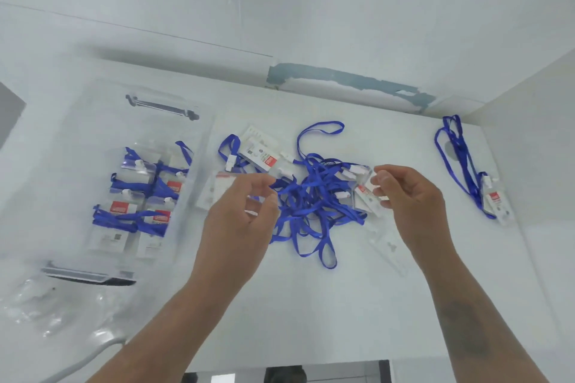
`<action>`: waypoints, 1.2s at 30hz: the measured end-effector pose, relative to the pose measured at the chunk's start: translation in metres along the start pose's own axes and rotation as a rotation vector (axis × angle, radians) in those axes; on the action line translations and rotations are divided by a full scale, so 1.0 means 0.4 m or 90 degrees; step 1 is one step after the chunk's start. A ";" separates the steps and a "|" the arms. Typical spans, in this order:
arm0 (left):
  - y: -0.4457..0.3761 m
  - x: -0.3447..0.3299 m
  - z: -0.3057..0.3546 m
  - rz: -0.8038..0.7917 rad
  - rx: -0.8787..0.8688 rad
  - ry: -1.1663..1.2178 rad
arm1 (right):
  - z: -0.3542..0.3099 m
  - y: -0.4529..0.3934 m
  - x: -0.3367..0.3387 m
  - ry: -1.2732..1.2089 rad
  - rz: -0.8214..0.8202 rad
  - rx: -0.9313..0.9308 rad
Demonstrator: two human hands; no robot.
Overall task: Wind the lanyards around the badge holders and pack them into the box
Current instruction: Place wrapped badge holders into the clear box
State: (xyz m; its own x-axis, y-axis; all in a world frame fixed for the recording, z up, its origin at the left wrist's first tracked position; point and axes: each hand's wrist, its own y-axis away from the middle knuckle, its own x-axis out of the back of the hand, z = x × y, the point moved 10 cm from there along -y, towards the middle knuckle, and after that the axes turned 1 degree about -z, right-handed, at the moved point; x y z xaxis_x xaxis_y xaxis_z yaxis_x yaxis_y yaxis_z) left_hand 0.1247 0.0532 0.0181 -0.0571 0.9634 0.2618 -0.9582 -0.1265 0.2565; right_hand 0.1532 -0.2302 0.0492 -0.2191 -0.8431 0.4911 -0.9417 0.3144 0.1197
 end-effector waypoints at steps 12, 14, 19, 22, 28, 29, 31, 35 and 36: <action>-0.006 -0.361 -0.012 0.042 0.086 -0.044 | 0.315 -0.180 0.154 0.113 -0.115 -0.068; -0.010 -0.405 -0.030 0.037 0.113 -0.060 | 0.354 -0.201 0.152 0.160 -0.124 -0.072; -0.043 -0.474 -0.070 0.013 0.156 -0.084 | 0.420 -0.282 0.097 0.345 -0.161 -0.037; -0.059 -0.499 -0.086 0.003 0.178 -0.091 | 0.429 -0.325 0.059 0.478 -0.195 -0.012; -0.081 -0.525 -0.112 -0.029 0.212 -0.096 | 0.440 -0.353 0.044 0.538 -0.213 -0.010; -0.086 -0.530 -0.111 -0.039 0.213 -0.099 | 0.438 -0.355 0.045 0.547 -0.211 -0.010; -0.093 -0.542 -0.103 -0.062 0.210 -0.103 | 0.425 -0.355 0.054 0.543 -0.199 -0.013; -0.095 -0.580 -0.075 -0.130 0.179 -0.132 | 0.407 -0.324 0.090 0.302 -0.162 -0.136; -0.090 -0.597 -0.062 -0.155 0.162 -0.133 | 0.403 -0.305 0.094 0.177 -0.158 -0.192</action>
State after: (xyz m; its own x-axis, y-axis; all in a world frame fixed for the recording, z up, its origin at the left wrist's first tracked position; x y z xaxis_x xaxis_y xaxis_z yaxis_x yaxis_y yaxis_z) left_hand 0.1658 -0.1662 -0.0769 0.2465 0.9072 0.3409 -0.8351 0.0203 0.5497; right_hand 0.2185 -0.3707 -0.0860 0.1189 -0.7734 0.6227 -0.8319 0.2648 0.4877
